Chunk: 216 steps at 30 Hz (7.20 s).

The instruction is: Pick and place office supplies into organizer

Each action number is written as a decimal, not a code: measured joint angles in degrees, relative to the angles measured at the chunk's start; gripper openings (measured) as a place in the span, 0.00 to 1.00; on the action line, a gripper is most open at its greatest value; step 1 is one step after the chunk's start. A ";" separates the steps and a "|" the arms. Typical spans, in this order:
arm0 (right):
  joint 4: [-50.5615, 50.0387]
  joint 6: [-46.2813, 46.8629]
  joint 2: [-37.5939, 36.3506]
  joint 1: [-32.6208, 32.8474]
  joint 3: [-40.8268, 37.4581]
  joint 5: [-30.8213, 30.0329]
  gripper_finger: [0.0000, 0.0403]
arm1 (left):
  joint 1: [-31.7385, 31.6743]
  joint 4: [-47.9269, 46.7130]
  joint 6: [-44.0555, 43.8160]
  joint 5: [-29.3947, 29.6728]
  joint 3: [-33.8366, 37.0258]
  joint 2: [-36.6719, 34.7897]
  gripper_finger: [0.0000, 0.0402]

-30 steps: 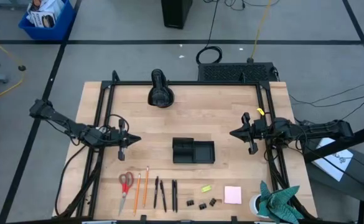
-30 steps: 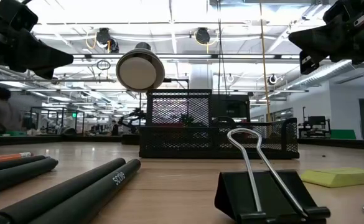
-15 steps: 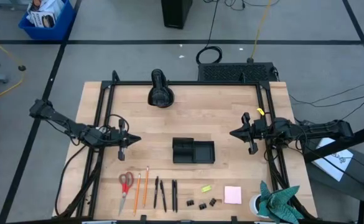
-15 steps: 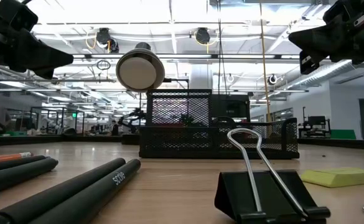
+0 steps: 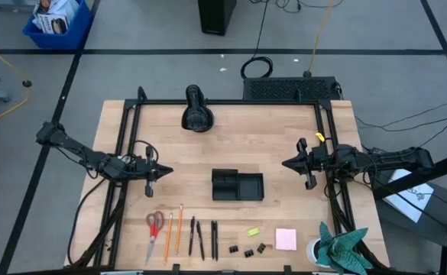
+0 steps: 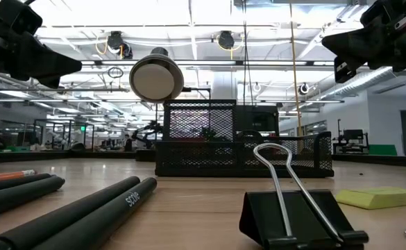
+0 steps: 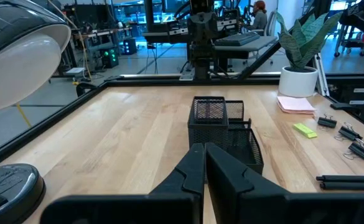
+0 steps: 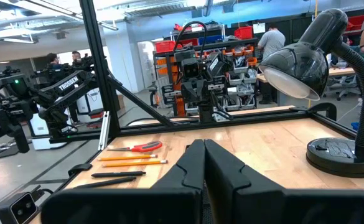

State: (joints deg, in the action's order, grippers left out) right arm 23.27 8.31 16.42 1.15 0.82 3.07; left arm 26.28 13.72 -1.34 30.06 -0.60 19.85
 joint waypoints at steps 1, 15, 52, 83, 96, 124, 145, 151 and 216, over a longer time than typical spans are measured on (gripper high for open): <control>0.00 -0.01 -0.02 -0.01 0.01 0.02 0.00 | 0.00 0.02 0.00 0.00 -0.02 -0.02 0.05; 0.02 -0.02 0.01 -0.01 0.00 0.00 0.00 | 0.00 0.02 0.00 0.00 -0.02 0.00 0.05; 1.50 -7.48 0.01 0.00 0.01 0.00 0.00 | 0.63 12.55 -2.66 -0.02 -0.74 0.20 0.05; 5.68 -20.85 0.16 -0.07 0.04 -9.29 0.00 | 9.97 -92.65 -94.01 -22.20 -86.18 73.80 0.05; 9.07 -18.12 0.14 -0.07 0.04 -9.29 0.00 | 7.97 -80.33 -110.20 -23.44 -86.09 91.03 0.05; 13.32 -16.94 0.15 -0.07 0.04 -9.12 0.00 | 6.43 -82.32 -108.34 -25.01 -80.95 93.07 0.52; 13.60 -16.93 0.16 -0.07 0.07 -9.05 0.00 | 3.87 -66.41 -101.69 -29.43 -69.59 92.69 0.38; 13.60 -16.91 0.16 -0.07 0.07 -9.03 0.00 | 2.25 -63.48 -99.14 -30.67 -67.94 92.56 0.27; 13.79 -16.69 0.27 -0.03 0.06 -9.01 0.00 | -7.07 2.05 13.02 4.81 -66.38 71.45 0.04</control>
State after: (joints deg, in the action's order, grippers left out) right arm 37.06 -8.38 16.69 1.13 0.88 -5.93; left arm 19.22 15.77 11.68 34.87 -66.98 91.30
